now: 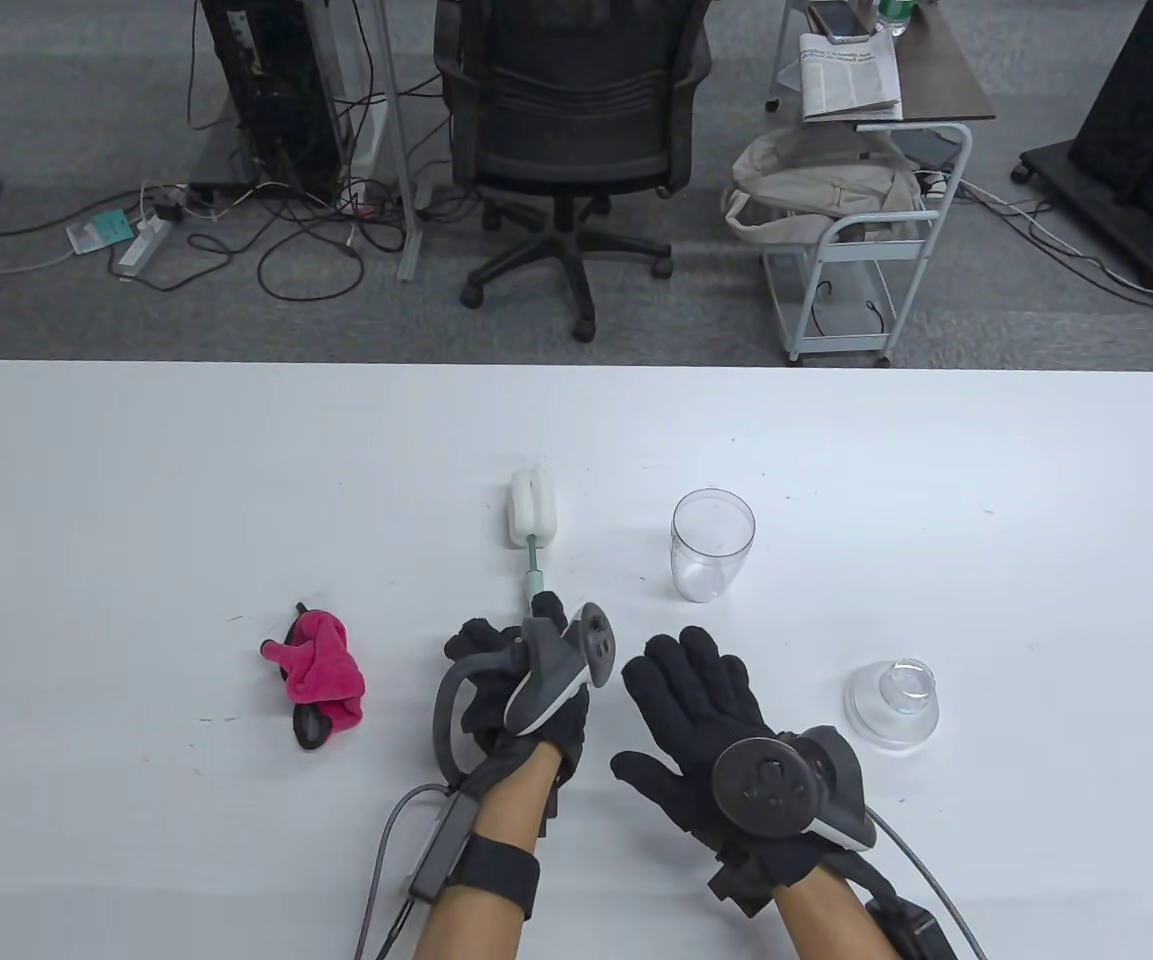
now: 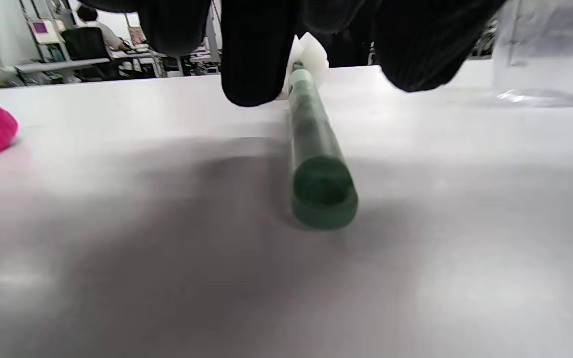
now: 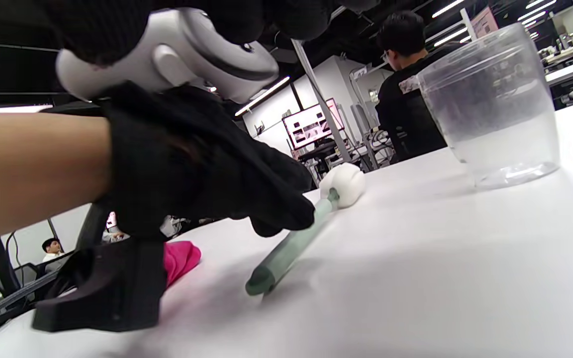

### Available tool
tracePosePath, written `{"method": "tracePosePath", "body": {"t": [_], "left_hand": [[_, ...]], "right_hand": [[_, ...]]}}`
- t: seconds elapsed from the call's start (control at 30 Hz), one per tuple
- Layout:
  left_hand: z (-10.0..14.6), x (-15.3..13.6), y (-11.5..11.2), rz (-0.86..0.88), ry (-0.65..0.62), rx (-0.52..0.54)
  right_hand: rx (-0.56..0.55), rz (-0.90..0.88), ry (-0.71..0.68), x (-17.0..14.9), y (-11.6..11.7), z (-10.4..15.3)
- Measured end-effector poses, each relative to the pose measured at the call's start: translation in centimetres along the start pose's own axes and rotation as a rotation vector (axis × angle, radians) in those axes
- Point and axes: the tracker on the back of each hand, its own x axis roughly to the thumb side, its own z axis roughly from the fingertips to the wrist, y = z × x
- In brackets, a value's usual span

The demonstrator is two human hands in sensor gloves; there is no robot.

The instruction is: Brush the shaker cup with the cup brush

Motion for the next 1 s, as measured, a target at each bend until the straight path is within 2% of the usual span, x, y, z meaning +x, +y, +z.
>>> {"method": "tracePosePath", "body": {"t": [0.2, 0.3, 0.47, 0.6, 0.67, 0.8, 0.9, 1.0], "left_hand": [[-1.4, 1.5, -0.3, -0.032, 0.065, -0.03], [-1.7, 1.8, -1.1, -0.052, 0.064, -0.05], [-2.0, 2.0, -1.7, -0.082, 0.083, 0.001], [-1.7, 1.0, -0.7, -0.044, 0.099, 0.037], [-0.9, 0.2, 0.5, -0.026, 0.093, 0.081], [1.9, -2.2, 2.7, 0.085, 0.006, 0.182], [4.6, -4.7, 3.5, 0.216, -0.057, 0.253], [7.3, -7.7, 3.9, 0.335, -0.113, 0.279]], "right_hand": [[-0.041, -0.023, 0.006, -0.2, -0.6, 0.3], [-0.044, -0.037, 0.004, -0.4, -0.8, 0.4], [-0.057, -0.052, 0.012, -0.6, -1.0, 0.5], [-0.071, -0.075, 0.022, -0.9, -1.2, 0.3], [-0.086, -0.083, 0.029, -1.1, -1.4, 0.3], [-0.089, -0.102, 0.054, -1.7, -1.4, 0.4], [-0.107, -0.111, 0.064, -1.9, -1.4, 0.5], [-0.107, -0.115, 0.074, -2.0, -1.4, 0.5]]}}
